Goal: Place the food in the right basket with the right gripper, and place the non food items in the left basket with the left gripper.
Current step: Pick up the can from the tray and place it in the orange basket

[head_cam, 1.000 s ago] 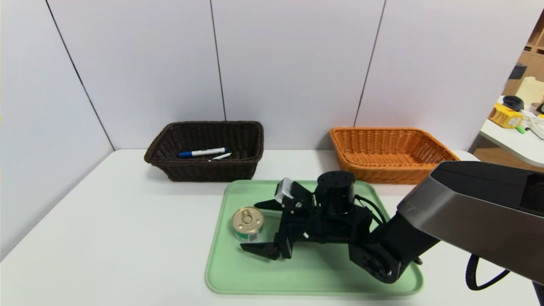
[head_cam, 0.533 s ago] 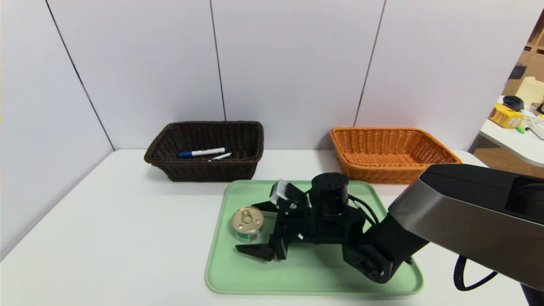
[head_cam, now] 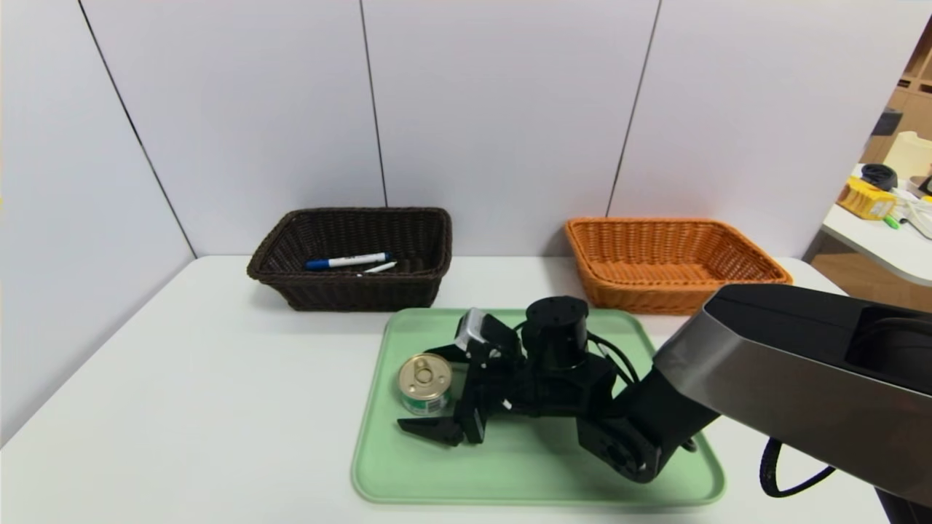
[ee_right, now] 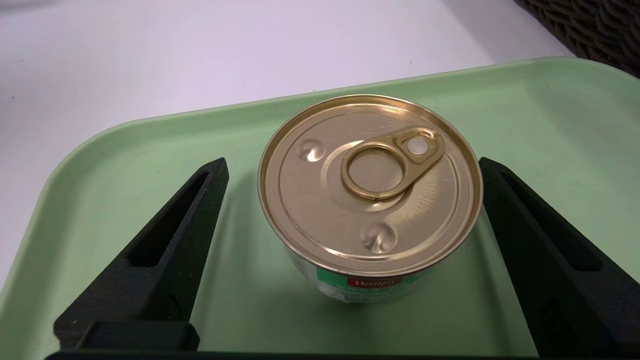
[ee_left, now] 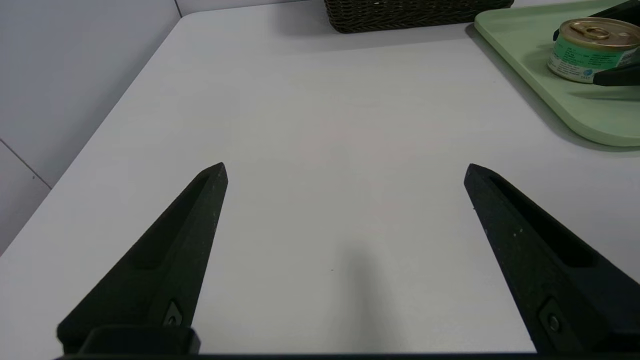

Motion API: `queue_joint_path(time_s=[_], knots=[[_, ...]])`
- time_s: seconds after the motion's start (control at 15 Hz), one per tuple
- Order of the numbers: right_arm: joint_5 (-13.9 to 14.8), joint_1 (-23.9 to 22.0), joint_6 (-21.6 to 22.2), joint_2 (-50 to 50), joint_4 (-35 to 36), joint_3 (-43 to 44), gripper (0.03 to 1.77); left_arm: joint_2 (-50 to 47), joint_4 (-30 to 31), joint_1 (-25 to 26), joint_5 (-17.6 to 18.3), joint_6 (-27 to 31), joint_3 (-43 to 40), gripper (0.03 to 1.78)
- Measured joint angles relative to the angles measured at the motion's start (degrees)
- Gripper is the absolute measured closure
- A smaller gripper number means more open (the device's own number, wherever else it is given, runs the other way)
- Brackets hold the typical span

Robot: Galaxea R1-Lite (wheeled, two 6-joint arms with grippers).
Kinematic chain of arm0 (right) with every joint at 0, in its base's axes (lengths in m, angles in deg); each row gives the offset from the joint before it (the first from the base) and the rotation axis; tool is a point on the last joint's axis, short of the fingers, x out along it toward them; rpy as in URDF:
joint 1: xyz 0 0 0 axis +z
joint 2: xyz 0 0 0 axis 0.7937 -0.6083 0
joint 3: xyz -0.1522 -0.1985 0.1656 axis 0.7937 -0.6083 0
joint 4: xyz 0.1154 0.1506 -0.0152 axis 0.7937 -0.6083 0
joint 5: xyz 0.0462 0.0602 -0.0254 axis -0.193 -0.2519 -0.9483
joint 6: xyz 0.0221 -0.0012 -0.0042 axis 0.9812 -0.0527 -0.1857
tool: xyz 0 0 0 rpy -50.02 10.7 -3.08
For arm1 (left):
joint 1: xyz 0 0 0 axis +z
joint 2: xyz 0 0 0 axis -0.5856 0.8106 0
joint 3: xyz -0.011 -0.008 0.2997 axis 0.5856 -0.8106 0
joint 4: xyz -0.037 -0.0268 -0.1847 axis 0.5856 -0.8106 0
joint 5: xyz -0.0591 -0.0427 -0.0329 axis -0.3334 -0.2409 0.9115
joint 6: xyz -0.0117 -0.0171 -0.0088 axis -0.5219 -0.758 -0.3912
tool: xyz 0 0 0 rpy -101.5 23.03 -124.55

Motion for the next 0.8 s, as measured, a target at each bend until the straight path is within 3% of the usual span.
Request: queue_joint_path(time_s=[0.4, 0.6, 0.67, 0.8], knots=[[0.00, 0.05, 0.02, -0.95, 0.10, 1.24, 0.11, 0.00, 0.00, 0.02, -0.02, 0.02, 0.00, 0.12], [-0.02, 0.00, -0.09, -1.33, 0.11, 1.41, 0.63, 0.00, -0.02, 0.02, 0.00, 0.00, 0.00, 0.12], [0.00, 0.00, -0.11, -1.48, 0.21, 1.60, 0.74, 0.00, -0.02, 0.02, -0.02, 0.00, 0.00, 0.12], [0.02, -0.02, -0.07, -1.63, 0.16, 1.94, 0.79, 0.00, 0.00, 0.00, 0.00, 0.00, 0.00, 0.12]])
